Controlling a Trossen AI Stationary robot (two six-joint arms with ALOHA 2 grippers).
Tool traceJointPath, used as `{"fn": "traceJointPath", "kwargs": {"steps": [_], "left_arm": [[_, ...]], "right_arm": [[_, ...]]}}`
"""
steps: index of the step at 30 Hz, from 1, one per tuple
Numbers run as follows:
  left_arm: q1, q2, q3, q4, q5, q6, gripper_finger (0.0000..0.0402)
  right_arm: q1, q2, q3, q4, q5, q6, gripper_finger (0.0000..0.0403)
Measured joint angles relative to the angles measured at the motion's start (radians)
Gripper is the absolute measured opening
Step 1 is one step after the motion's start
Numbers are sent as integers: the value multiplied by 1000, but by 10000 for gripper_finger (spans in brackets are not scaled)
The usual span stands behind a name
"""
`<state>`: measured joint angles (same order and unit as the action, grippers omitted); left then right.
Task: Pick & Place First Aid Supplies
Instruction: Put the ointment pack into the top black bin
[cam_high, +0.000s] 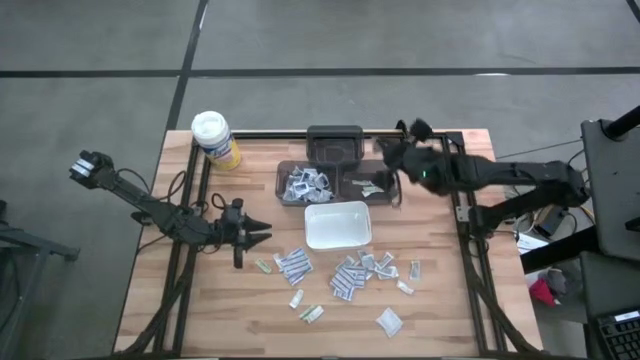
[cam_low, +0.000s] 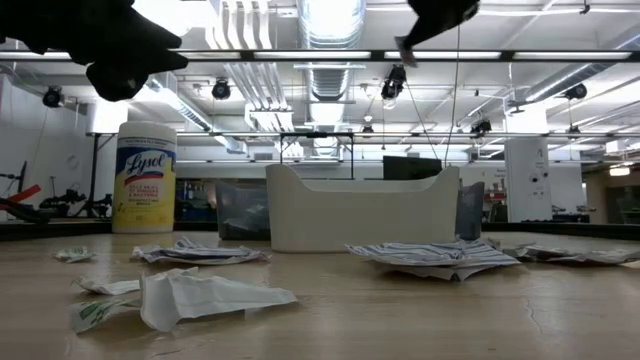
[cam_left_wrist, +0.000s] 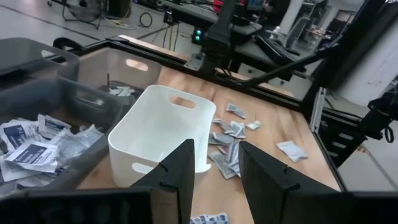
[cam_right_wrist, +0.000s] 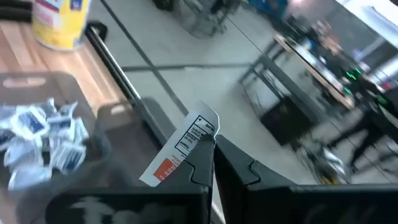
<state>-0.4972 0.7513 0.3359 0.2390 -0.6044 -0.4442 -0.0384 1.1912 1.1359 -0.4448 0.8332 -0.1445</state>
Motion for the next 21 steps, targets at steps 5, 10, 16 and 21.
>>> {"fn": "traceJointPath", "kwargs": {"steps": [5,10,16,21], "left_arm": [[0,0,0,0,0,-28,117],[1,0,0,0,1,-59,117],[25,0,0,1,67,-47,117],[83,0,0,9,196,-35,117]], "right_arm": [[-180,0,-26,207,-244,-155,8],[-323,22,-30,268,-505,-188,8],[-417,116,-30,326,-690,-233,8],[-462,250,27,319,-770,-286,8]]}}
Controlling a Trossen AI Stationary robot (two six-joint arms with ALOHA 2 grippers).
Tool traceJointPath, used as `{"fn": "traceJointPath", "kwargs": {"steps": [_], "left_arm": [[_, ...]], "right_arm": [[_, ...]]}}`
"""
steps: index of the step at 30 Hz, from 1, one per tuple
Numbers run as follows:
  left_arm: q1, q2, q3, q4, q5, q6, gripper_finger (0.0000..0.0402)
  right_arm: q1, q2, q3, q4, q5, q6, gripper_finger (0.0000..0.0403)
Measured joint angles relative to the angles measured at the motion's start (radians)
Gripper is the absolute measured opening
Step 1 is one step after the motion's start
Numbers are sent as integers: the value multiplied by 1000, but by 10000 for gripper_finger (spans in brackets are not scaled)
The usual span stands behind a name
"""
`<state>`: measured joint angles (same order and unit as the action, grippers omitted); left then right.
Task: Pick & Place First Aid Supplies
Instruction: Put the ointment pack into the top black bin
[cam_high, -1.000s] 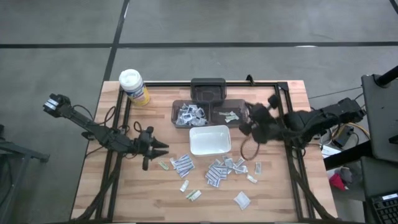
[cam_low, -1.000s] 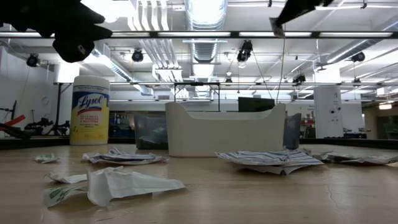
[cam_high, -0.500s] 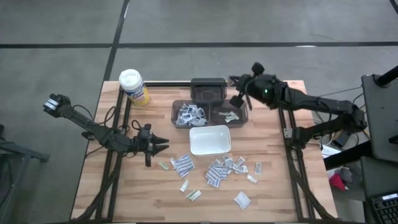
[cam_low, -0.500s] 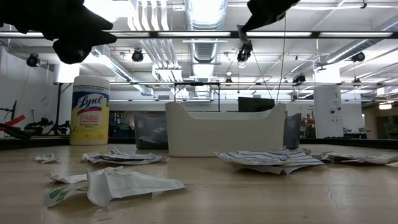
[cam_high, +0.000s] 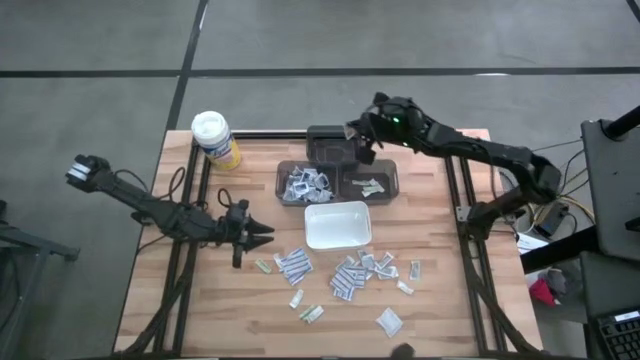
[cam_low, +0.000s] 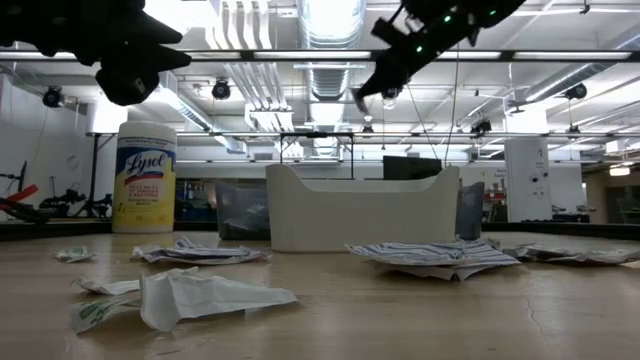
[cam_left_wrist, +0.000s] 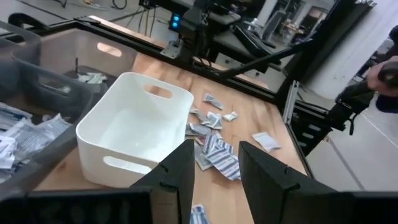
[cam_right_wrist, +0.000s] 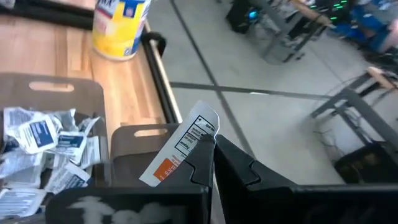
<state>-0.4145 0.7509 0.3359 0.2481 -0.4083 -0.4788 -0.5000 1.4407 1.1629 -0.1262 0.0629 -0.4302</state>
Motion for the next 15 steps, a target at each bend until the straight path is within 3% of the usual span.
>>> {"fn": "traceJointPath", "kwargs": {"steps": [6,15], "left_arm": [[42,0,0,6,79,11,117],[42,0,0,5,76,24,117]], "right_arm": [[-39,191,173,-107,-49,-79,8],[-91,449,430,-384,-133,-227,8]]}}
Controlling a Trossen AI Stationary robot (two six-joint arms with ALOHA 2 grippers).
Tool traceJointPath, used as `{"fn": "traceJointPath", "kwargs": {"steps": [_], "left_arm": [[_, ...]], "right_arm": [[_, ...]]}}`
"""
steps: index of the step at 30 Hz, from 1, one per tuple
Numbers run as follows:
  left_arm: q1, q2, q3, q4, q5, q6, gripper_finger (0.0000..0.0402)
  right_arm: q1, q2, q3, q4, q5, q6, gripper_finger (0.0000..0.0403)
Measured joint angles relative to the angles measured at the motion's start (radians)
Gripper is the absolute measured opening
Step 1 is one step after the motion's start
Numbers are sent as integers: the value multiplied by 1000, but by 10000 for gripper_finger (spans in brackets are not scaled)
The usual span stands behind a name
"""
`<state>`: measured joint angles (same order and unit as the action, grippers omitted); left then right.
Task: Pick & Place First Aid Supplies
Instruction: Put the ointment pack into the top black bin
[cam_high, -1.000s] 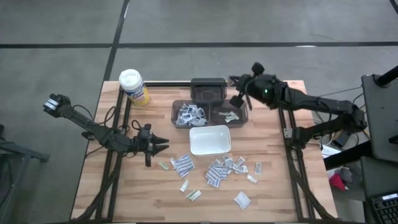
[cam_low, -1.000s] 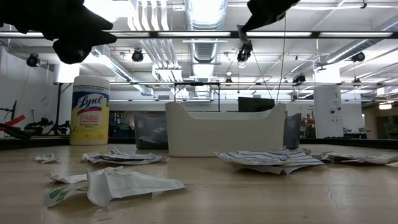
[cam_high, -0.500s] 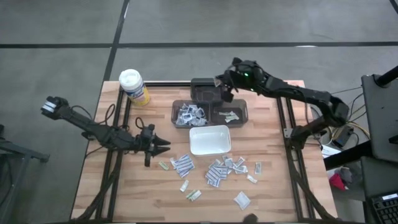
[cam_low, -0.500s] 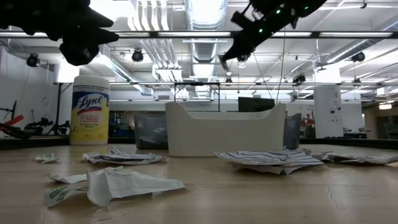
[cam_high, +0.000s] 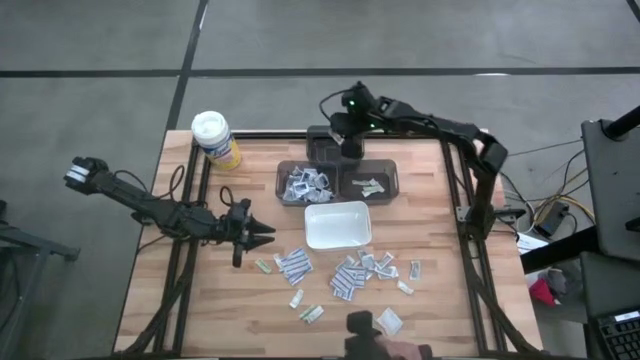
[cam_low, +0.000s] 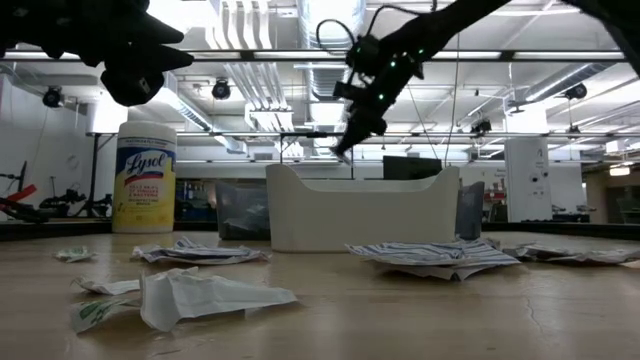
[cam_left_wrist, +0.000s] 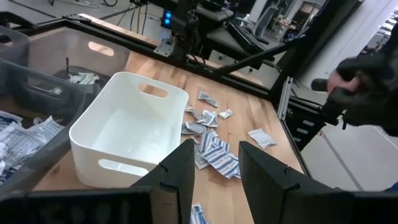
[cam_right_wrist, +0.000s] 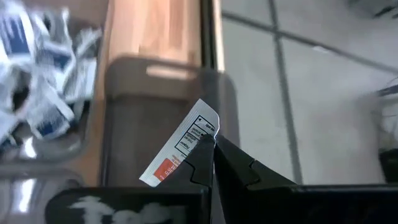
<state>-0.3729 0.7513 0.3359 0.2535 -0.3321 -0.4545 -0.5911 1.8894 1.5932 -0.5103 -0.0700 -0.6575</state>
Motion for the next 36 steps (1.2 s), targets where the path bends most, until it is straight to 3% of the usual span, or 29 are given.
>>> {"fn": "traceJointPath", "kwargs": {"steps": [6,20,25,36], "left_arm": [[9,0,-3,0,-7,0,117],[40,0,-13,0,-7,-12,117],[43,0,-13,-1,-7,-13,117],[46,0,-13,0,-6,-13,117]], "right_arm": [[-40,151,165,-187,-88,-54,8],[-64,459,588,-537,-91,-96,8],[-65,509,639,-603,-88,-98,8],[-64,517,615,-609,-88,-102,8]]}}
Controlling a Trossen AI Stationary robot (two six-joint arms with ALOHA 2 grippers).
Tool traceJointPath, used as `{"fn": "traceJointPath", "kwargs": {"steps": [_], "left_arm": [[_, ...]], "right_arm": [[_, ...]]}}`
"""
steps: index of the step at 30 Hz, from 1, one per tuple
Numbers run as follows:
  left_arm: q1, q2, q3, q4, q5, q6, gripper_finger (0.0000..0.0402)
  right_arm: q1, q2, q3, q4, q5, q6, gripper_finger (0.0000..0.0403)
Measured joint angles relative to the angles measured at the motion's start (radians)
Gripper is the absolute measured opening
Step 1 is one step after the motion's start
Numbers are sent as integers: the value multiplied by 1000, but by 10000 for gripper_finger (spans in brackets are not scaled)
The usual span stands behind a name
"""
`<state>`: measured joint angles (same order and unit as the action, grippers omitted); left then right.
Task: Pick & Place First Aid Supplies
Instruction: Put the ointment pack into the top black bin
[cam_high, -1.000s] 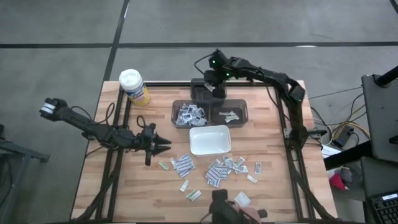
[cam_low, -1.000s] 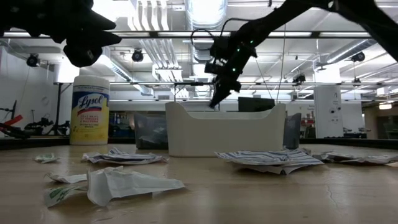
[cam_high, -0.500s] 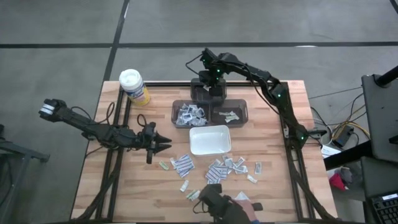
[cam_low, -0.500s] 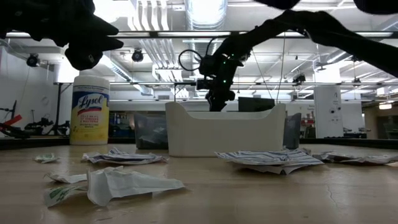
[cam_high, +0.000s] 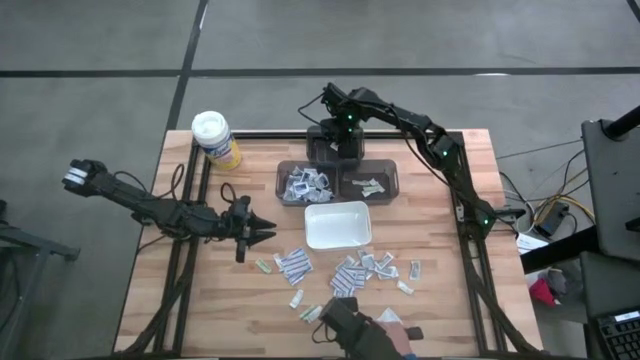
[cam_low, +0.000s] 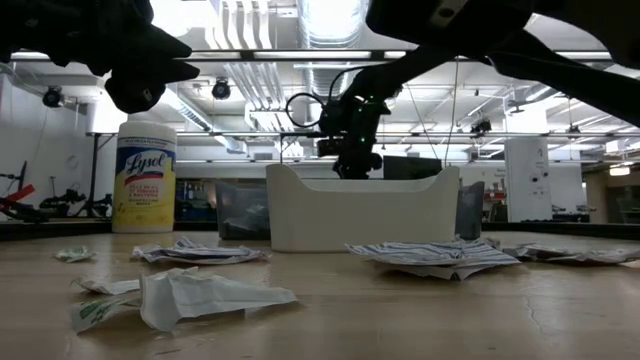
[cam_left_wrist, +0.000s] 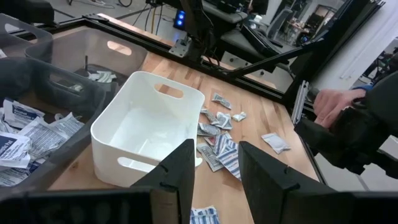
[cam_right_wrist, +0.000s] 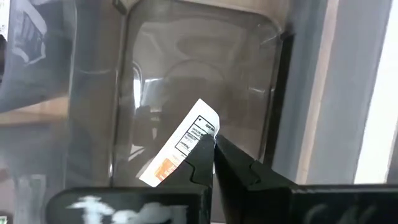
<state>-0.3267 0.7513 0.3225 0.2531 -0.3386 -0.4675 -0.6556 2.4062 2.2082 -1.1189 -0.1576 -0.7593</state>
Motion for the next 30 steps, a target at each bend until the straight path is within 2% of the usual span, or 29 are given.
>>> {"fn": "traceJointPath", "kwargs": {"steps": [16,25,30], "left_arm": [[0,0,0,0,0,-1,117],[0,0,0,0,0,-4,117],[0,0,0,-1,0,-4,117]], "right_arm": [[0,1,-14,-1,30,0,12],[1,1,-16,-10,30,0,66],[13,-46,31,-118,37,22,90]]}}
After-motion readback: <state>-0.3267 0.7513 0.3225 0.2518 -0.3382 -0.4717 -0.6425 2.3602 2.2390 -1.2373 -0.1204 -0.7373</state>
